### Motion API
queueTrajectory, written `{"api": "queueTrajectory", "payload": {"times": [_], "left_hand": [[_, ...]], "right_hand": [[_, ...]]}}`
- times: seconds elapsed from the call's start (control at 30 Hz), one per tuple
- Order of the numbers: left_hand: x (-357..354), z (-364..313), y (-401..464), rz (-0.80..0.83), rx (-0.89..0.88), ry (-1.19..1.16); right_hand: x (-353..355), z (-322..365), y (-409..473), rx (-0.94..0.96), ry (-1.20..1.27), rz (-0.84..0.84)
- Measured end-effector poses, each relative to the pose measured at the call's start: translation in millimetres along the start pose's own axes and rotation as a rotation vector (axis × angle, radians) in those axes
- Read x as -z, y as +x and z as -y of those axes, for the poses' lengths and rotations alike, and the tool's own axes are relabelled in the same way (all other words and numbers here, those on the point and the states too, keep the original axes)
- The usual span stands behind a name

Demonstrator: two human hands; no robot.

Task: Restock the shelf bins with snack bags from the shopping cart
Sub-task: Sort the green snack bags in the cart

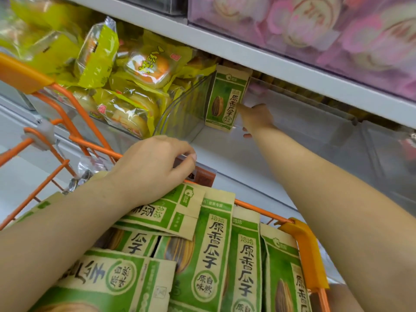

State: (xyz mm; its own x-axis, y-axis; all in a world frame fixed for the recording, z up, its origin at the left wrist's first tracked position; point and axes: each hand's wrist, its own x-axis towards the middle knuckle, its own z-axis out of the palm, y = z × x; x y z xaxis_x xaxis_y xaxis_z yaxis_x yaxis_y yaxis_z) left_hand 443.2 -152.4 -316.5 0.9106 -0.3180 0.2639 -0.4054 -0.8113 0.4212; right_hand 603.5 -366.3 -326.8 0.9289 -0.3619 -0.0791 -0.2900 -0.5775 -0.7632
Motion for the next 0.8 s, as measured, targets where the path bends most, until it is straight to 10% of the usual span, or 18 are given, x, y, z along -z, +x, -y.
{"api": "queueTrajectory", "payload": {"times": [0.23, 0.5, 0.8], "left_hand": [[38.2, -12.6, -6.9, 0.143, 0.046, -0.019], [81.9, -11.0, -41.6, 0.846, 0.211, 0.208], [60.0, -8.3, -73.9, 0.467, 0.202, 0.114]], "right_hand": [[42.7, 12.3, -136.3, 0.380, -0.032, 0.180], [74.8, -4.3, -243.7, 0.799, -0.432, 0.517], [31.8, -1.7, -256.6, 0.829, -0.610, 0.443]]}}
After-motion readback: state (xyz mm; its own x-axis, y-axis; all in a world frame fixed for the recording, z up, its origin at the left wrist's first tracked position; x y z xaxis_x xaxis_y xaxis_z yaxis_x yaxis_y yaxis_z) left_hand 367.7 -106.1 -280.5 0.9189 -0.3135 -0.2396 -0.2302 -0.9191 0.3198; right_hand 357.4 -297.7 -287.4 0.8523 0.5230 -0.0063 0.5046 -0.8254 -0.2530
